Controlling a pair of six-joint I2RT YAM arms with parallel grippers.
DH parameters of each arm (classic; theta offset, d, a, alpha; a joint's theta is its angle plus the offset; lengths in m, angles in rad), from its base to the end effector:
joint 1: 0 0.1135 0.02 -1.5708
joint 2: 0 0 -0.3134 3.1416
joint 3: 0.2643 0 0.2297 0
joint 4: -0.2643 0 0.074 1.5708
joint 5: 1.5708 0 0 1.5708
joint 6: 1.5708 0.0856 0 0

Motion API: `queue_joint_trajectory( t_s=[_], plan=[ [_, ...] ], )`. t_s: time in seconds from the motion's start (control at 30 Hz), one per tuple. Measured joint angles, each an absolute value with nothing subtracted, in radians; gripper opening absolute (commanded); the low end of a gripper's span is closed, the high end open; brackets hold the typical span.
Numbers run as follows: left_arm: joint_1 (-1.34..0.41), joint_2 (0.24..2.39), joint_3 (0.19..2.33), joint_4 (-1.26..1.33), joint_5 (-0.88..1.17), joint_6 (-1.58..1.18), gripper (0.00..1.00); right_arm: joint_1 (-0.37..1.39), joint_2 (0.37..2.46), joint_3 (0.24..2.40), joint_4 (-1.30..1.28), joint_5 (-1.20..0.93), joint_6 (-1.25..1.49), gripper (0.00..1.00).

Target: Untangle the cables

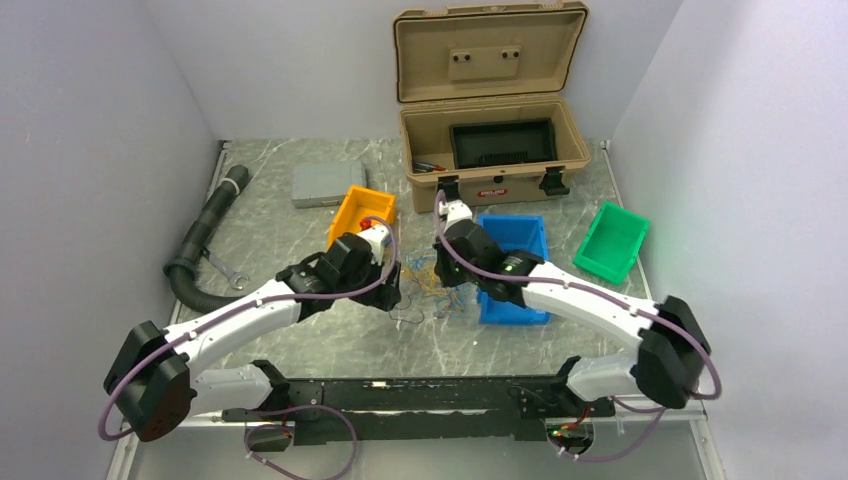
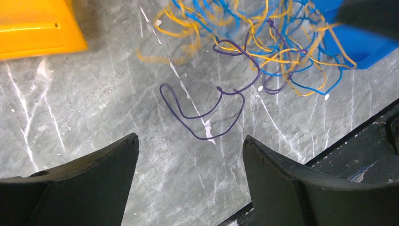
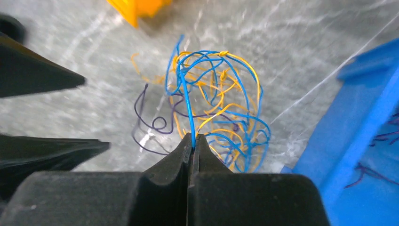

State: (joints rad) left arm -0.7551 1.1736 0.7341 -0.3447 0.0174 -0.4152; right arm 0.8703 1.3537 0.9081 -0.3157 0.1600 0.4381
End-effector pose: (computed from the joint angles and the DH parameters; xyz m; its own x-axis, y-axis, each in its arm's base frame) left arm 0.1722 -0.1642 0.2498 -0.7506 0.1526 -0.6428 0.4278 0.8537 -0.2968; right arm 0.1994 0.2154 0.2688 -0.6913 -0.1702 -0.7022 -0.4275 0.8799 0.2076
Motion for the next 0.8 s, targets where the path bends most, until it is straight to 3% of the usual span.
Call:
queue_joint_trajectory(
  t_s=[0.2, 0.6, 0.8],
  plan=[
    [-0.762, 1.177, 0.734, -0.336, 0.022, -0.378, 0.79, 0.87, 1.243, 0.981, -0.362, 0.216, 0.427, 0.0],
    [-0.771, 1.277, 0.735, -0.241, 0.054, -0.33, 0.84, 0.87, 1.237, 0.989, -0.42, 0.232, 0.43, 0.0],
    [-0.801, 1.298, 0.735, -0.12, 0.082, -0.267, 0.81, 0.87, 1.237, 1.0, -0.442, 0.227, 0.439, 0.0]
  ],
)
